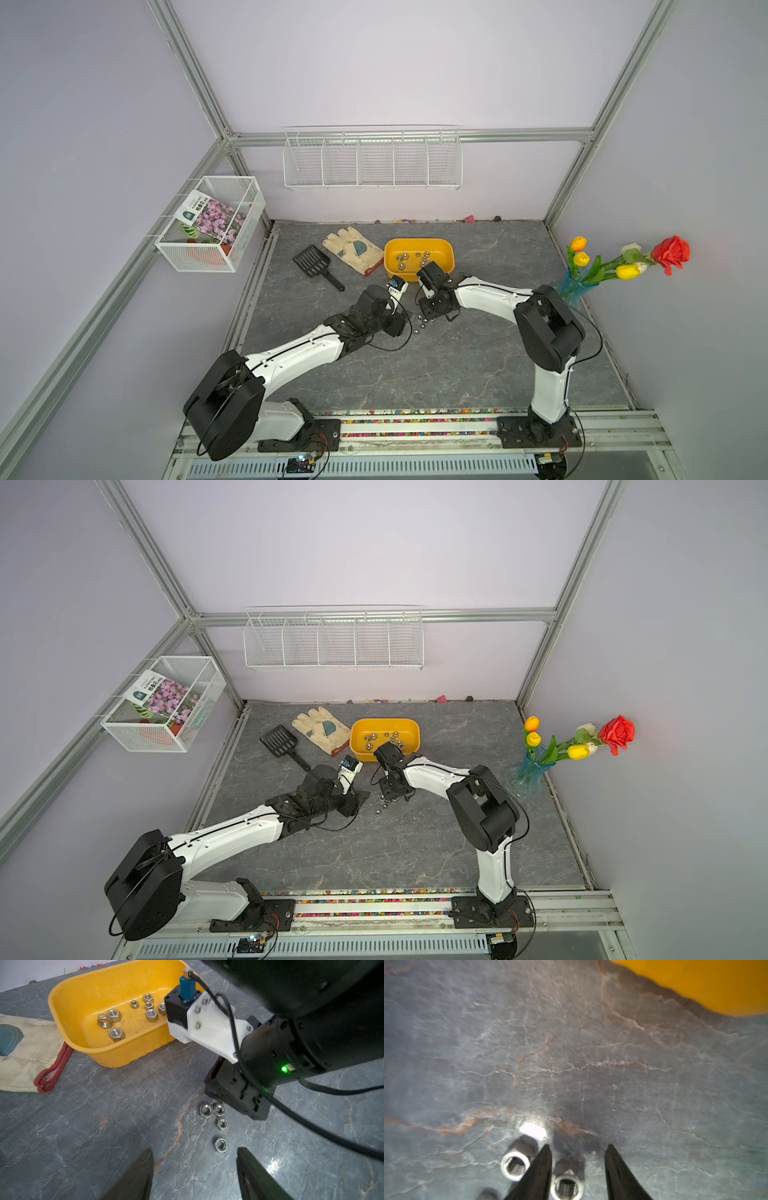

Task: Put the nuts on the desktop into the storage box
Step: Adjust the nut at the center of the board, then pick up the nut from the center of the board.

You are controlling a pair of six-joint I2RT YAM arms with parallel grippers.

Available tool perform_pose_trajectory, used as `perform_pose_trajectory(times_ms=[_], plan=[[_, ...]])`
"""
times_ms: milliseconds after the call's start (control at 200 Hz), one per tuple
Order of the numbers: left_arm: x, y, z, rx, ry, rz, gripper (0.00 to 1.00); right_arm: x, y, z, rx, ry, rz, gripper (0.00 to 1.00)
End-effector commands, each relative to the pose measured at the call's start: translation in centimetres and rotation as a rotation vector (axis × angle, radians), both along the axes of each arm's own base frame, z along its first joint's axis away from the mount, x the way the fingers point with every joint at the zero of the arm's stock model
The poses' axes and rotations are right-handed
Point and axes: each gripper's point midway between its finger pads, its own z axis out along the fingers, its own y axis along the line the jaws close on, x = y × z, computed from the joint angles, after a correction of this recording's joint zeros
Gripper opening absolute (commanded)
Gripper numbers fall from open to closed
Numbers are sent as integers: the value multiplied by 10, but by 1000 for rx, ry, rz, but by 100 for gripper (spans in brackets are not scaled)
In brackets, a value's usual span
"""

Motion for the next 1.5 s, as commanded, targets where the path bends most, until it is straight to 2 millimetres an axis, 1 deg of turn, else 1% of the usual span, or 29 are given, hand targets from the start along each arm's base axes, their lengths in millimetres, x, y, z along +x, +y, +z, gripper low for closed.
perform_pose_trajectory(times_ms=[0, 125, 285, 395, 490, 660, 774, 909, 1054, 1179, 1289, 1374, 1494], plan=[[2, -5, 3, -2, -16, -13, 66, -5, -5, -12, -12, 30, -19, 45], [2, -4, 3, -1, -14, -13, 66, -13, -9, -16, -15, 42, -25, 45], [1, -5, 4, -6, -12, -16, 66, -29, -18, -20, -38, 51, -32, 45], [1, -6, 4, -11, -9, -18, 66, -39, -25, -26, -54, 64, -39, 45], [0, -7, 4, -14, -6, -20, 66, -44, -30, -32, -64, 75, -46, 45], [0, -7, 4, -15, -3, -20, 66, -48, -31, -36, -71, 82, -49, 45], [0, -6, 3, -12, 0, -19, 66, -50, -31, -33, -83, 81, -43, 44], [0, -7, 3, -11, 4, -21, 66, -58, -33, -31, -102, 81, -38, 44], [0, -8, 2, -12, 5, -23, 66, -66, -34, -33, -110, 87, -35, 44], [0, -8, 1, -10, 8, -24, 66, -68, -33, -34, -114, 88, -34, 43], [0, -8, 1, -10, 8, -22, 66, -65, -33, -37, -123, 86, -34, 43], [0, -8, 0, -9, 8, -22, 66, -64, -33, -40, -131, 93, -32, 41], [0, -8, 0, -8, 10, -21, 66, -63, -31, -42, -131, 99, -32, 34]])
